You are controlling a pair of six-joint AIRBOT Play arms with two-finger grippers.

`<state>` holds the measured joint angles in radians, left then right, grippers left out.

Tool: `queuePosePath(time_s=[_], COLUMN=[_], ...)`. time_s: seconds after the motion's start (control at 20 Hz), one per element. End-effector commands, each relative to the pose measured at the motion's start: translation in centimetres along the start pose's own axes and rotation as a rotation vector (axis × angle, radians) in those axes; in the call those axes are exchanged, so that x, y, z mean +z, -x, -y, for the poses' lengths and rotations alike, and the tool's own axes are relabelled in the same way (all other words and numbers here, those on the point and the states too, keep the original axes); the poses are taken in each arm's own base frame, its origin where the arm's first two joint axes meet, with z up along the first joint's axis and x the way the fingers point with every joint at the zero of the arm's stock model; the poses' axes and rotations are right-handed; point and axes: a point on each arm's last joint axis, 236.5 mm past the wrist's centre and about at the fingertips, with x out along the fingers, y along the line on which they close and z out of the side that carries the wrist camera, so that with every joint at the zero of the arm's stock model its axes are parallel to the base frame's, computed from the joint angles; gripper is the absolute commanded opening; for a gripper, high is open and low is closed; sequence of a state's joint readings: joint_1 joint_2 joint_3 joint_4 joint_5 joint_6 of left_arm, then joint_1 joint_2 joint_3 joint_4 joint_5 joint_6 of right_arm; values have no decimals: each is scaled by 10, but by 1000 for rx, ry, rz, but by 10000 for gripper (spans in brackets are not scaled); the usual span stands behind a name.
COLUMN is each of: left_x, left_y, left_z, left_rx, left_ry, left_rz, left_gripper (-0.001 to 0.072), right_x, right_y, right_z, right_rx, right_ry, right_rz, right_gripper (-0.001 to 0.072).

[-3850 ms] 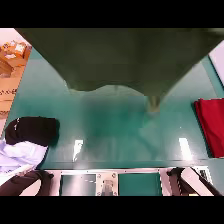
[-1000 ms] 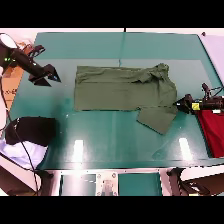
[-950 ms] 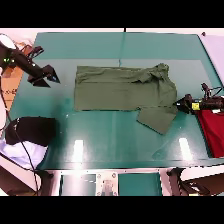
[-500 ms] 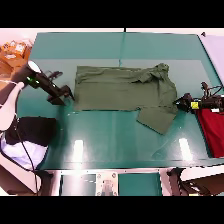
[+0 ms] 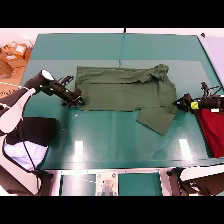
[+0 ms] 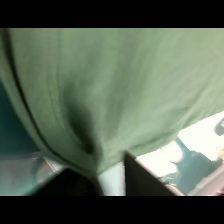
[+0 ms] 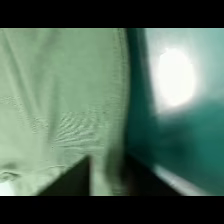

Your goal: Fold the shirts.

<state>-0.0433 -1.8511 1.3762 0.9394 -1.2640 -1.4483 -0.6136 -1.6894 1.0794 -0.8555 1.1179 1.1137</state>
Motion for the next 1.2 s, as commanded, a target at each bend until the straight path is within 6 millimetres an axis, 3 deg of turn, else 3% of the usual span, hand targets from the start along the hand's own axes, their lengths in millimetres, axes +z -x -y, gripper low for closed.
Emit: queuePosePath(time_s=[0.0, 0.05, 0.1, 0.2, 0.3, 0.45, 0.55, 0.7, 0.85, 0.95, 1.05, 1.15], left_x=[5, 10, 15, 23, 32, 43, 32, -21, -111, -179, -239, -279], left_y=[4, 9, 15, 37, 76, 169, 244, 361, 456, 504, 536, 553], left_z=[6, 9, 14, 31, 52, 117, 168, 240, 291, 313, 326, 328], left_rx=[1, 1, -2, -6, 22, 17, 11, -3, -13, -32, -54, -36], left_ry=[-39, -51, -66, -117, -196, -352, -475, -658, -824, -902, -956, -999], left_rz=[16, 28, 40, 56, 100, 314, 502, 838, 1155, 1339, 1476, 1566], left_gripper=[25, 26, 26, 25, 25, 24, 25, 25, 26, 26, 26, 26], right_x=[-6, -7, -7, 2, 20, 51, 53, 23, -46, -101, -148, -181], right_y=[0, 0, 1, 12, 46, 137, 216, 344, 455, 502, 526, 543], right_z=[-6, -10, -18, -43, -78, -149, -211, -299, -367, -396, -412, -421], right_rx=[23, 39, 69, 148, 202, 214, 222, 214, 239, 257, 274, 293], right_ry=[-5, -8, -18, 8, 79, 254, 400, 557, 675, 747, 798, 823], right_rz=[-26, -31, -30, -11, 55, 277, 469, 826, 1189, 1366, 1467, 1545], right_gripper=[132, 101, 18, 16, 16, 16, 16, 16, 16, 16, 16, 16])
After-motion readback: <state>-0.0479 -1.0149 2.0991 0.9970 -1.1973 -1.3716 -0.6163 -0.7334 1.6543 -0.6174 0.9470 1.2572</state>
